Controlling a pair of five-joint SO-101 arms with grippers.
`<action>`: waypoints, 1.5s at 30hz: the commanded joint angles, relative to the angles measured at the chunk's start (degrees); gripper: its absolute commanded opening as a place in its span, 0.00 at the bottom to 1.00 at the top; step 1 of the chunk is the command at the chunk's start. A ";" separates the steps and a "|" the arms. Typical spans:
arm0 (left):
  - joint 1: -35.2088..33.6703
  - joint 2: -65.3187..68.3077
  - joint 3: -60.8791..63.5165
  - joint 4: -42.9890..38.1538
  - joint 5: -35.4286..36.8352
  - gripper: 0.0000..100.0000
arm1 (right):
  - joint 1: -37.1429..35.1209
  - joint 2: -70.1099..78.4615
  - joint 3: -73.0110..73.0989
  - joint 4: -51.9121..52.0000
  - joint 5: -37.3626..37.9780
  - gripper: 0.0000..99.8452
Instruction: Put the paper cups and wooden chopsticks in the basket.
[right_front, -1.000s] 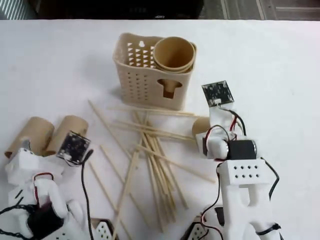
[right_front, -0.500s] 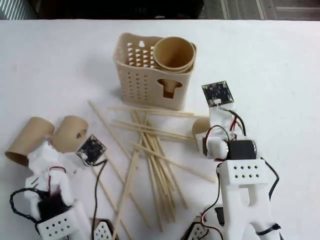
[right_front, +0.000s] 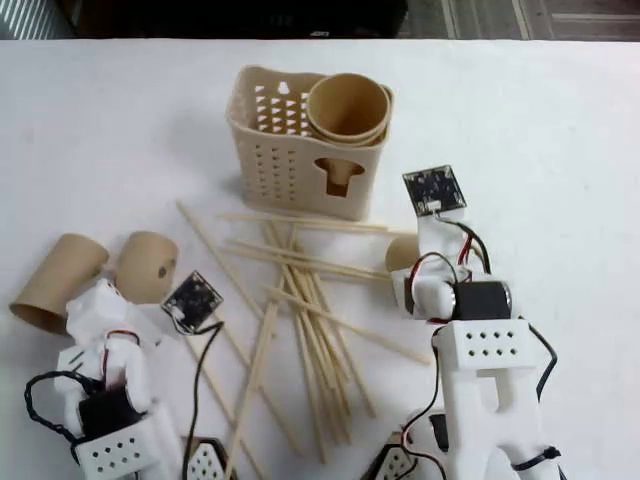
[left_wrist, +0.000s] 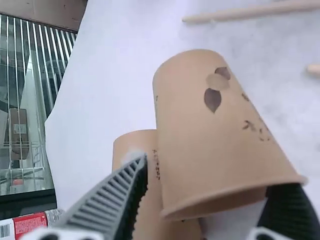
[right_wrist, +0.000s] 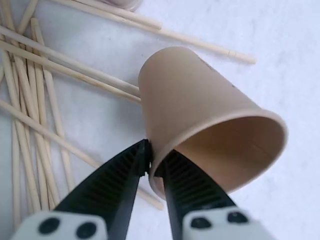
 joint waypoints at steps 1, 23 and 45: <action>0.75 -0.13 -6.51 6.95 -1.93 0.36 | 0.31 -1.19 0.18 -1.89 0.53 0.02; 2.95 0.57 -27.16 28.31 -2.46 0.36 | 0.13 -0.92 0.70 -1.98 0.53 0.02; -0.92 61.76 -50.64 22.07 -11.60 0.37 | 0.13 -0.75 1.14 -2.33 0.53 0.02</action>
